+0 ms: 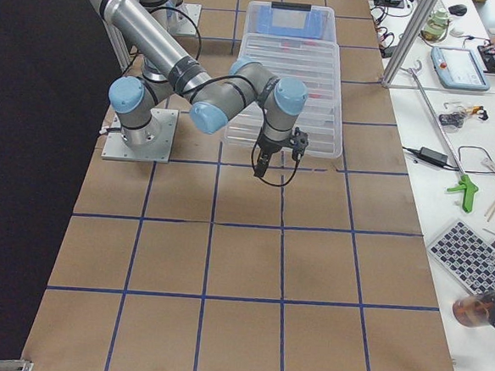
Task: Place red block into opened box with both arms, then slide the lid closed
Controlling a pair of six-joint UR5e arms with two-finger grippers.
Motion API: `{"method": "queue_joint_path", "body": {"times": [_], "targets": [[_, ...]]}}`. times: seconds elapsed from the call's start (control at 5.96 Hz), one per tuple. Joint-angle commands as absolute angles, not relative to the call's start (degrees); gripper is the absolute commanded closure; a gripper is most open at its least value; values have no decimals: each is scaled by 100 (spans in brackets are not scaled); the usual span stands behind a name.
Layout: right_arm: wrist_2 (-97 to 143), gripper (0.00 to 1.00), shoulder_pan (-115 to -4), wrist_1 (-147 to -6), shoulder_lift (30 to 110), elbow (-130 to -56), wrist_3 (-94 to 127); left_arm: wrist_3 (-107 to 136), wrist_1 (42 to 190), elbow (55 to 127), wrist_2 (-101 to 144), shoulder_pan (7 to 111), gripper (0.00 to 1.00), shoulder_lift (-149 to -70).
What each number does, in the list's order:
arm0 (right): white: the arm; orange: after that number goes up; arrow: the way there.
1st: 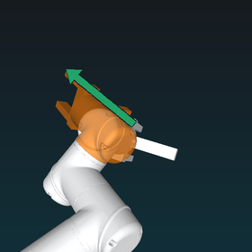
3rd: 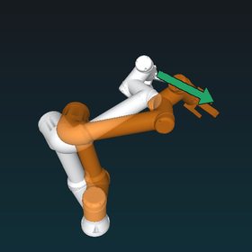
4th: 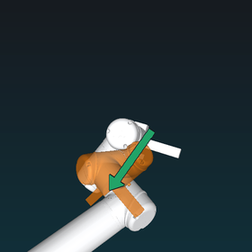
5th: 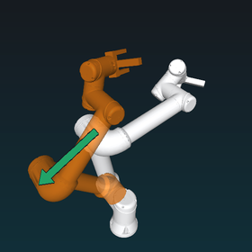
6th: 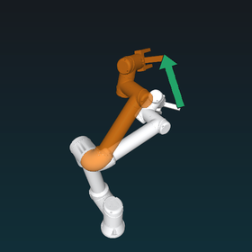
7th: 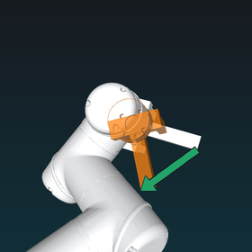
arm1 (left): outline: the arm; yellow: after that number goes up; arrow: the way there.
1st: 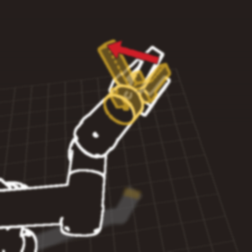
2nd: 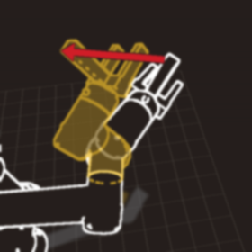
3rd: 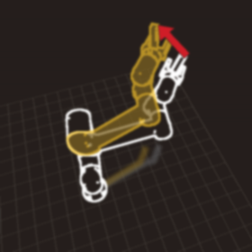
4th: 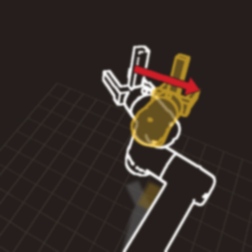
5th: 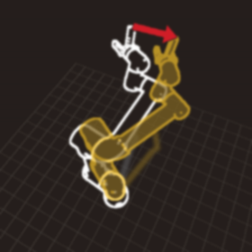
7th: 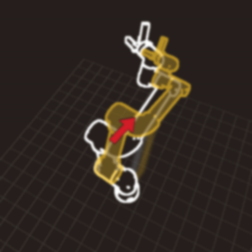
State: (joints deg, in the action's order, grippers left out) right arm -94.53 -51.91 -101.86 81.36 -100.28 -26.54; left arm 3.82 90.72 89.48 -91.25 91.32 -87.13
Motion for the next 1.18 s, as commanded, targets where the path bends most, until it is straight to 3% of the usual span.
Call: {"method": "queue_joint_path", "body": {"times": [0.0,1.01], "targets": [[-9352,0,-5334,-10169,8147,-10055,-2654,378,9070,8938,-9123,9132,2,-8710],[-9352,0,-5949,-10099,8261,-10063,-2593,387,9026,8947,-9141,9123,2,-8728]]}}
